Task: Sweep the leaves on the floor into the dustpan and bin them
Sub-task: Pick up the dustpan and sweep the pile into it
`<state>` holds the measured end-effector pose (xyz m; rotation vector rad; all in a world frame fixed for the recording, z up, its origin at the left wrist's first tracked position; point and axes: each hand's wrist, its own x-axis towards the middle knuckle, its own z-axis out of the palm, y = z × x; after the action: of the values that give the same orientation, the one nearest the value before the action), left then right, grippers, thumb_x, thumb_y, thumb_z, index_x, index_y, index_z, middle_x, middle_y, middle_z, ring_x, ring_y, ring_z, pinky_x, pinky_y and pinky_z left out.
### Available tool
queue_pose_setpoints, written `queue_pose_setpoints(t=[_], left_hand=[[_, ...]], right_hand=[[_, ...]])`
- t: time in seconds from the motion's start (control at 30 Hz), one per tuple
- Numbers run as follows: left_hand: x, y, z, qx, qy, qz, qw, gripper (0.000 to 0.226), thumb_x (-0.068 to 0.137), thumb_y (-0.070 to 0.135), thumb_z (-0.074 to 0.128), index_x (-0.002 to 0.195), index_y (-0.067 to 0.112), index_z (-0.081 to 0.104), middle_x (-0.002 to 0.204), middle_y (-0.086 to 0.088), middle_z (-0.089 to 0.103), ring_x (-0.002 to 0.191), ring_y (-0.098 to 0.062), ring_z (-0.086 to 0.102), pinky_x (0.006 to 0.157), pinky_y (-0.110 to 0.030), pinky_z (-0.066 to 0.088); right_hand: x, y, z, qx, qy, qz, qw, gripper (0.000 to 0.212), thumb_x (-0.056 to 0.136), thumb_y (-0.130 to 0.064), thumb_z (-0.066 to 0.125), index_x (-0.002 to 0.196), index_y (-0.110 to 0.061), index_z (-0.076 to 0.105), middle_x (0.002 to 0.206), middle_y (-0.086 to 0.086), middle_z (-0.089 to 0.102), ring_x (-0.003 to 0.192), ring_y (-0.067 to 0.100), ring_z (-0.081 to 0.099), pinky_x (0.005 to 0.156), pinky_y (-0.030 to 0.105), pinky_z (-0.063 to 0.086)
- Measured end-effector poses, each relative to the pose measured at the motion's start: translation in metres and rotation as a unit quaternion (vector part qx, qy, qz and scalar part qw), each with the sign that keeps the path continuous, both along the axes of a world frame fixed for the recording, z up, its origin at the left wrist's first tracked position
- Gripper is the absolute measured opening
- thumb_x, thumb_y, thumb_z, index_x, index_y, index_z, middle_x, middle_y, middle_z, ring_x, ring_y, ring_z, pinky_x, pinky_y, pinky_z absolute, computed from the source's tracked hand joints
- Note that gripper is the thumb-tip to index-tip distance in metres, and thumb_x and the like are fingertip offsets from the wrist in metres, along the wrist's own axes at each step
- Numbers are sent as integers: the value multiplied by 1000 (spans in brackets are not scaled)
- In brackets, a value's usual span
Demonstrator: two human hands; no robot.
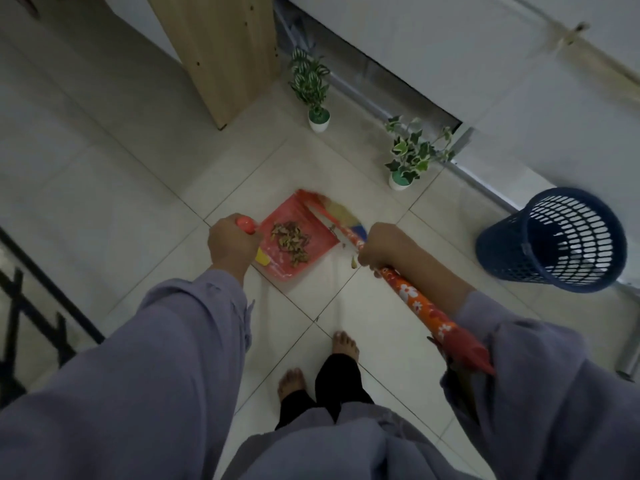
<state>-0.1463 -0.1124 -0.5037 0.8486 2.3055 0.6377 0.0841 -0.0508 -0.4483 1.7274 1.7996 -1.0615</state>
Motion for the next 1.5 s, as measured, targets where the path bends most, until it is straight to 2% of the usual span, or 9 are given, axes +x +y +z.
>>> queue_pose_setpoints(t=[0.1,0.3,0.43,0.57,0.63,0.73,0.93,1.23,1.5], left_hand=[[0,3,1,1,2,-11,1000,20,70,9,71,90,7,74,90,-16,73,87,-34,68,79,-41,56],[6,3,5,-4,6,-24,1000,18,75,11,70,91,4,73,91,-17,73,90,-35,67,81,-41,55],[9,-2,1,-5,15,-44,999,20,78,14,69,95,5,72,93,-18,72,91,-35,66,81,-44,55],[7,-3,-2,-3,18,-43,999,21,76,14,72,95,6,72,92,-17,73,90,-35,66,81,-44,55],[5,-3,-2,-5,8,-35,999,22,74,13,74,94,6,72,93,-16,73,90,-34,67,82,-44,55],[1,-6,0,0,-4,-26,1000,21,72,11,74,92,6,73,93,-16,73,91,-34,67,82,-43,56],[-13,-24,24,34,-29,17,999,19,69,9,75,88,13,74,90,-12,74,89,-31,68,84,-40,56],[-48,-93,67,46,9,-5,999,18,67,11,76,85,13,76,86,-12,74,86,-31,68,79,-35,55],[-49,-159,56,-12,56,-49,997,19,68,6,71,85,13,74,88,-15,73,88,-35,67,79,-38,55]], right_hand=[[3,2,2,-63,25,-45,997,18,81,-9,66,92,5,65,72,13,70,55,21,67,66,34,59],[20,35,29,-39,23,-55,997,20,77,-14,72,87,3,71,62,8,71,37,11,62,42,20,52],[16,35,21,-13,12,-71,997,17,78,-9,66,90,3,65,72,12,71,48,18,67,56,28,57],[0,6,3,-4,2,-49,999,8,82,-7,60,85,0,57,91,17,71,77,29,72,75,41,60],[-5,-12,-3,-34,10,-56,998,7,82,-7,60,81,-2,57,86,15,72,70,27,73,72,39,61],[-4,-28,-2,-75,46,-97,991,19,80,-9,66,94,4,65,73,11,70,50,18,66,60,30,59],[9,-32,47,-52,69,-129,988,26,78,-14,72,95,5,71,72,12,71,44,13,60,41,18,46],[-8,-71,73,11,50,-136,989,17,76,-11,72,82,4,67,62,10,69,37,13,62,43,23,53],[-28,-129,52,-22,44,-85,995,12,77,-7,68,75,-1,58,62,9,67,40,15,62,45,24,53]])
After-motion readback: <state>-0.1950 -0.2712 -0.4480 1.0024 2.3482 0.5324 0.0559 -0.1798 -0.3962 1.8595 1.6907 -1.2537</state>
